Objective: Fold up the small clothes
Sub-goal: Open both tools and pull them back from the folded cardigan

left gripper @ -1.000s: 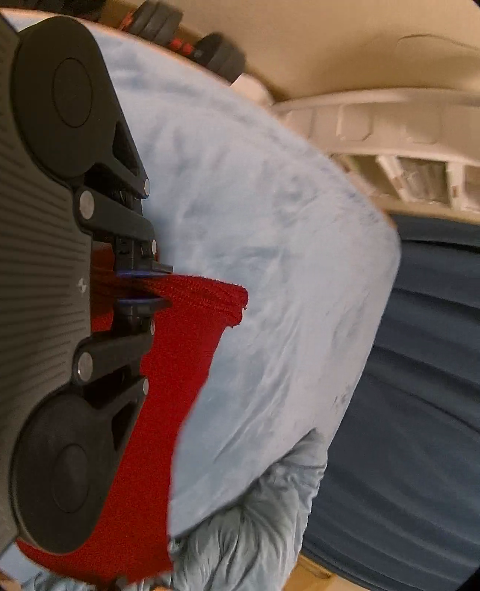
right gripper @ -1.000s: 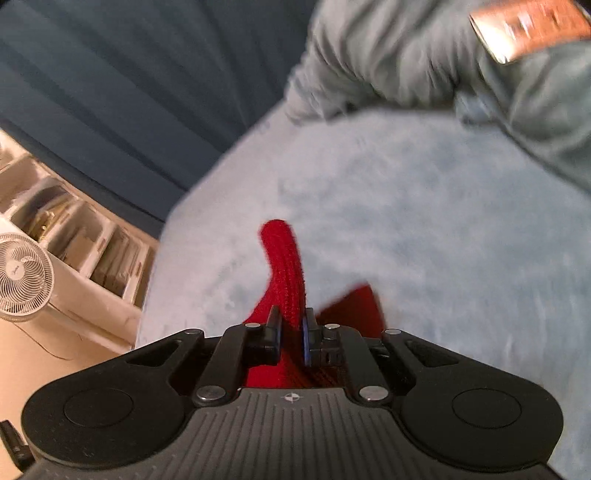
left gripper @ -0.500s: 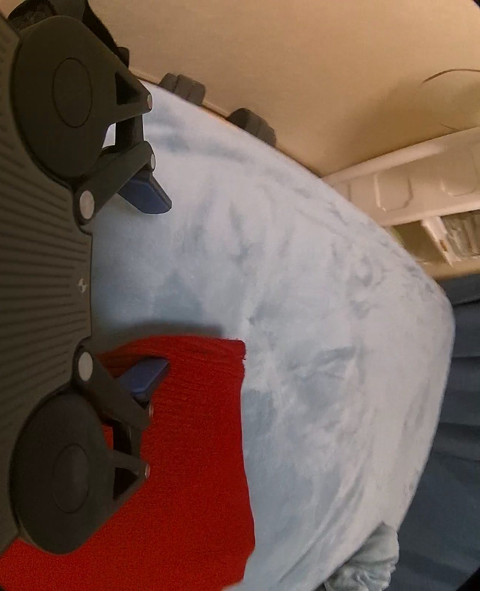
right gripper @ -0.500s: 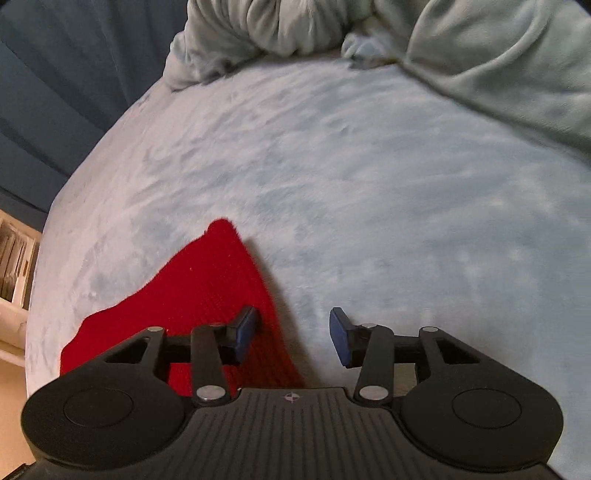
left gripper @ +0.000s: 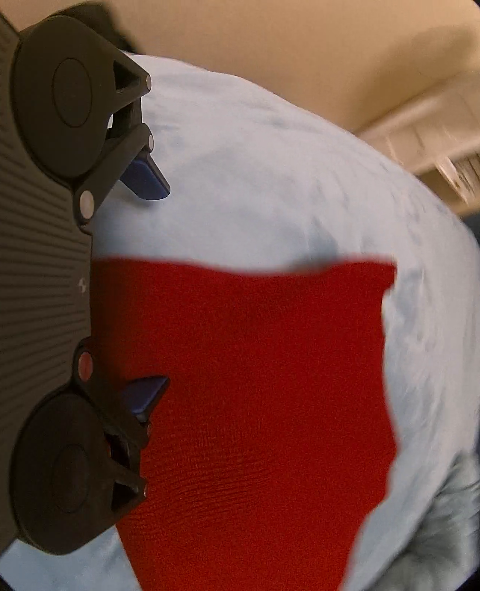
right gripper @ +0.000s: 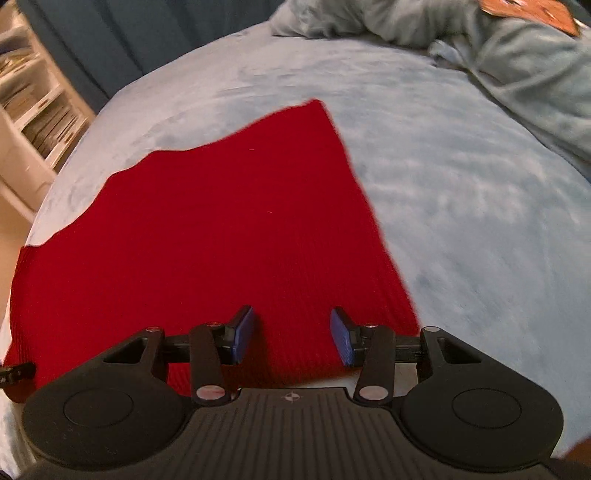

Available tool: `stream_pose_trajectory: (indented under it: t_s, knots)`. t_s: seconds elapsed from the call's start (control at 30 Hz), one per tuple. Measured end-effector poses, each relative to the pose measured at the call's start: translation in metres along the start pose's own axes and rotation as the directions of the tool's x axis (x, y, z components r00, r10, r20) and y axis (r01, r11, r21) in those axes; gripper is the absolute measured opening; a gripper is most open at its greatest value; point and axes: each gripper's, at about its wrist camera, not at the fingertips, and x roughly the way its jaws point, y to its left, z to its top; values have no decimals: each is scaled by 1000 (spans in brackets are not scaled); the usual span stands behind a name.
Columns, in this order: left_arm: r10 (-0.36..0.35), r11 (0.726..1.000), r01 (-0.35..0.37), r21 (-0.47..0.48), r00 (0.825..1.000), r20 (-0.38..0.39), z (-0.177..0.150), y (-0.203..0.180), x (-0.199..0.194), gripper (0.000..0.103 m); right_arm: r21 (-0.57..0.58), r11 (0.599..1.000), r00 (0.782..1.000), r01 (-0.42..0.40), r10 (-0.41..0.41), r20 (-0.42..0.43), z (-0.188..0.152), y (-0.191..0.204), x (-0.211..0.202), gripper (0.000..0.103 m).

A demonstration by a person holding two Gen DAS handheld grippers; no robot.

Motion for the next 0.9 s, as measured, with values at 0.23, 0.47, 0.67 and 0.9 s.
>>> stream_pose_trajectory:
  t_s: [0.23, 0.47, 0.67, 0.9]
  knots:
    - [60, 998, -58, -33, 996, 72, -27, 25, -71, 102, 71, 997, 997, -37, 32, 72, -13, -12, -85, 62]
    - [8, 996, 2, -86, 992, 122, -74, -5, -172, 103, -63, 996, 959, 65, -44, 279, -57, 52, -182, 89]
    - [-60, 996, 69, -58, 987, 151, -106, -43, -207, 103, -131, 991, 967, 38, -3, 256, -94, 77, -214, 89]
    - [-46, 998, 53, -39, 986, 161, -123, -50, -220, 103, -173, 985, 967, 10, 35, 252, -120, 86, -238, 89]
